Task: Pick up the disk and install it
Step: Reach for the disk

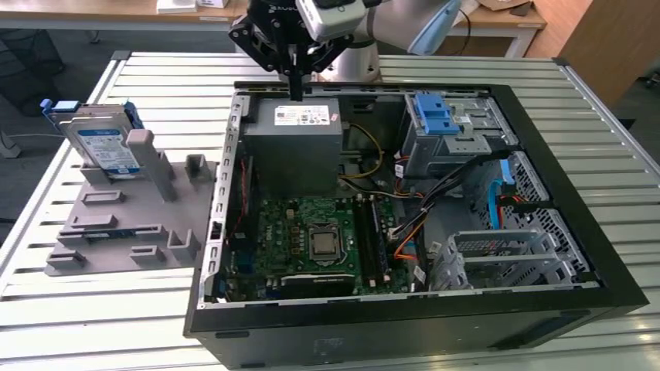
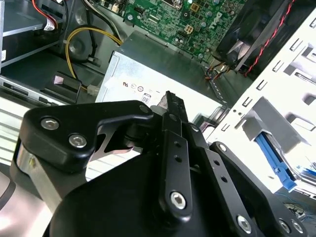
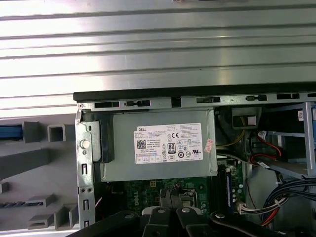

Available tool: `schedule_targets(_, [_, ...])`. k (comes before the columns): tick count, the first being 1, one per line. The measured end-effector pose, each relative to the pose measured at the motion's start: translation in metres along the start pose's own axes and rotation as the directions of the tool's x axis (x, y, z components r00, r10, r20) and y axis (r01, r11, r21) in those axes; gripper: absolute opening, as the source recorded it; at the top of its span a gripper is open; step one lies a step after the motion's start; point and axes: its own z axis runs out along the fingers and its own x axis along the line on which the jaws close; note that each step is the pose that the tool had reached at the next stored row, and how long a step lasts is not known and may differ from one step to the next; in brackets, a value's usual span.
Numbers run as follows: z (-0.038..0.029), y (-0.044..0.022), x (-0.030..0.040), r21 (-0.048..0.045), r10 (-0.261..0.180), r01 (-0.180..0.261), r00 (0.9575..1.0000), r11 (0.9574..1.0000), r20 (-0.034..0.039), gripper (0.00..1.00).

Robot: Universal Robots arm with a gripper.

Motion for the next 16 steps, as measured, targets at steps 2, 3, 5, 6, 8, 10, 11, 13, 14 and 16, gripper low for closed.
schedule_targets(2, [0.0,-0.0001,0.0009,0.0,0.0,0.0,1.0,1.0,0.0,0.11])
schedule_targets(3, [0.0,-0.0002,0.0015,0.0,0.0,0.0,1.0,1.0,0.0,0.11])
schedule_targets(5, [0.0,-0.0001,0.0033,0.0,0.0,0.0,1.0,1.0,0.0,0.11])
schedule_targets(6, [0.0001,0.0001,0.004,0.0,0.0,0.0,1.0,1.0,0.0,0.11])
schedule_targets(8, [0.0002,0.0015,0.0059,0.0002,0.0,0.0,1.0,1.0,0.0,0.11])
schedule_targets(10, [0.0004,0.0052,0.0075,0.0005,0.0,0.0,1.0,1.0,0.0,0.11])
schedule_targets(11, [0.0005,0.0074,0.0085,0.0006,0.0,0.0,1.0,1.0,0.0,0.11])
schedule_targets(13, [0.0006,0.0107,0.0125,0.0007,0.0,0.0,1.0,1.0,-0.0001,0.11])
schedule_targets(14, [0.0006,0.0117,0.0169,0.0005,0.0,0.0,1.0,1.0,0.0,0.11])
schedule_targets(16, [0.0007,0.0139,0.0259,0.0007,0.0,0.0,1.0,1.0,0.0,0.11])
